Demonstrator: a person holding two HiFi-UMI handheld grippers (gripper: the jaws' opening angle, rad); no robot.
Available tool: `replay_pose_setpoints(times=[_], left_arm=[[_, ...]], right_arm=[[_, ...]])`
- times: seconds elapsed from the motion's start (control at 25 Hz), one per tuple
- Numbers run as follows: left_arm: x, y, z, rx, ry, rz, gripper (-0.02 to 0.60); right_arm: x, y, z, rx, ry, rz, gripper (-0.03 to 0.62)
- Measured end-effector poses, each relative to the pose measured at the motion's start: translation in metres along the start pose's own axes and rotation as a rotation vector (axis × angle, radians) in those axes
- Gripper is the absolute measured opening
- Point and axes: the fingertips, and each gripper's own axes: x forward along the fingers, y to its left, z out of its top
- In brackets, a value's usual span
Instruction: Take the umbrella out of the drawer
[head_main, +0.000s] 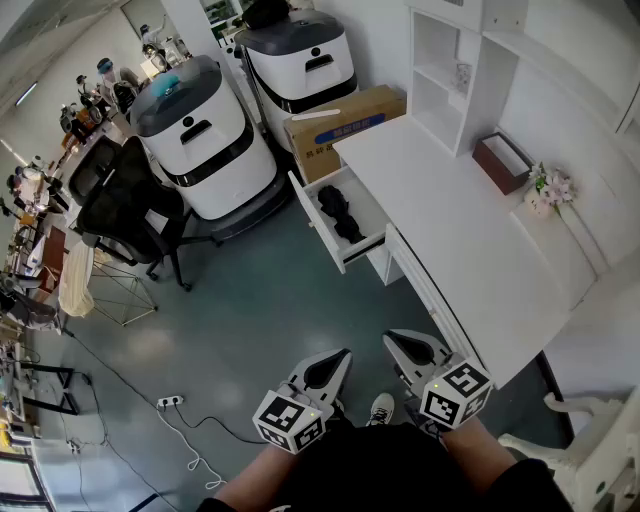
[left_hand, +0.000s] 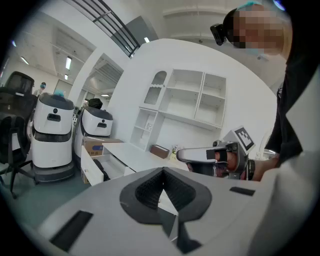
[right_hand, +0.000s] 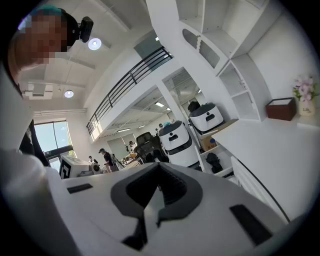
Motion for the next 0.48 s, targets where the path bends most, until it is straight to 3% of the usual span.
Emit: replay_pose_setpoints(times=[0.48], left_arm=[[-0.0063,0.0002,-0.0024,-0.002,-0.004,0.000,-0.003]], right_arm=[[-0.0003,0.0030,-0.0024,0.021,-0.013,-0.003,0.002]])
